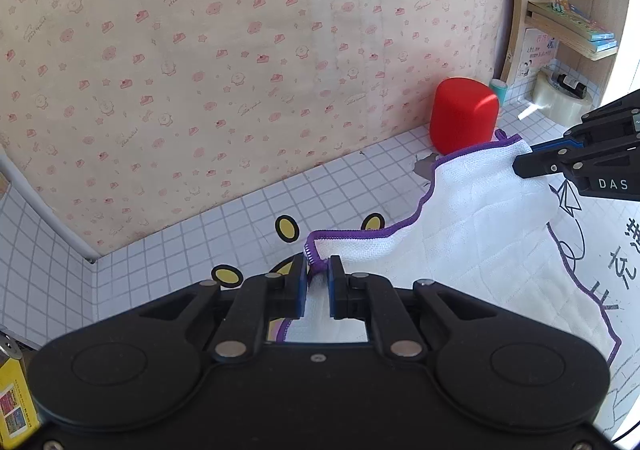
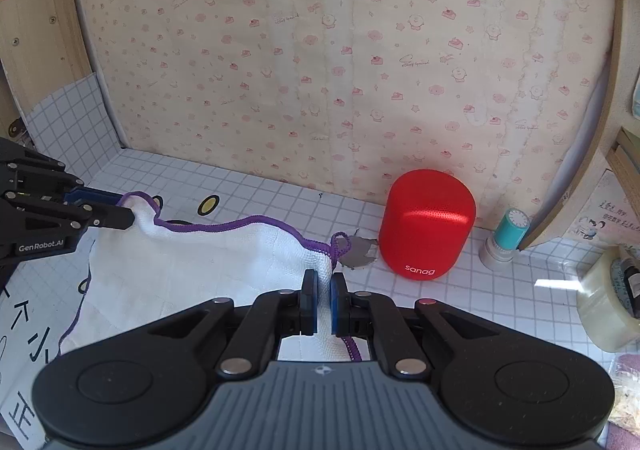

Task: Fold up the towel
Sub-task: 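Lift the towel hem with both grippers, then carry the lifted hem over the towel toward its opposite edge with both grippers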

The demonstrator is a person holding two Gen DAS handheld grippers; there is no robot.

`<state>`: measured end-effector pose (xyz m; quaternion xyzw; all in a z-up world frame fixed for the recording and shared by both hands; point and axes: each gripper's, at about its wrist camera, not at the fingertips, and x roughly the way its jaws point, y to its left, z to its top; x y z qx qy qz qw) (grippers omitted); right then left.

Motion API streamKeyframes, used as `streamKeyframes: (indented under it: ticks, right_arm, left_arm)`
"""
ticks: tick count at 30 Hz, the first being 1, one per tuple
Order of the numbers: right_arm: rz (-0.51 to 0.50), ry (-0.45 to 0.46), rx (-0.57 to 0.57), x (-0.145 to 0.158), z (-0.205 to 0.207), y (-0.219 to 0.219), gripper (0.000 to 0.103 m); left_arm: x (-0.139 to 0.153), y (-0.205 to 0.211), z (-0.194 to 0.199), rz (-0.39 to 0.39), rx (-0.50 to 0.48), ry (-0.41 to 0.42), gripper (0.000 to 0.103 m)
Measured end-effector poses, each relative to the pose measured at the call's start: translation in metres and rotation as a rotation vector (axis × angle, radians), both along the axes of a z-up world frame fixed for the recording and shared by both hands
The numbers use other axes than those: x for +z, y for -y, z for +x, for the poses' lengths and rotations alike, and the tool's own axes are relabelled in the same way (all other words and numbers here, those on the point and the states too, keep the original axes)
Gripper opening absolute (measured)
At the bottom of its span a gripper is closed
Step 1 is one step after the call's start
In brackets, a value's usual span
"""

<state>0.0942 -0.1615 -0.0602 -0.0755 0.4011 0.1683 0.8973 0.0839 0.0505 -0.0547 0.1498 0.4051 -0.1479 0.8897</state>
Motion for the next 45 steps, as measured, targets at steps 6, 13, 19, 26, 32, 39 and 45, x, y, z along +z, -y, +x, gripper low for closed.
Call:
streamKeyframes:
  ticks: [6,13,19,26,32,39,45]
  right_arm:
    - [-0.013,0.004,0.01,0.005,-0.021,0.003,0.005]
    - [-0.018,0.009,0.016,0.007,-0.04,0.003,0.005]
    - [-0.021,0.014,0.021,0.008,-0.055,0.004,0.005]
    - [-0.025,0.019,0.027,0.009,-0.073,0.004,0.005]
    - [-0.034,0.027,0.034,0.013,-0.078,0.006,0.005]
    - [-0.038,0.018,0.027,0.011,-0.078,0.011,0.005]
    - [-0.042,0.014,0.03,0.01,-0.075,0.012,0.005]
  left_arm:
    - [0.004,0.0,-0.02,0.021,-0.022,0.006,0.011]
    - [0.008,0.0,-0.044,0.017,-0.016,0.009,0.011]
    - [0.006,0.006,-0.063,0.023,-0.037,0.0,0.011]
    - [-0.009,0.009,-0.067,0.032,-0.04,-0.024,0.011]
    - [-0.013,0.009,-0.069,0.037,-0.046,-0.017,0.011]
    - [-0.028,0.021,-0.06,0.082,-0.112,-0.004,0.037]
    - [-0.036,0.026,-0.048,0.06,-0.134,-0.014,0.038]
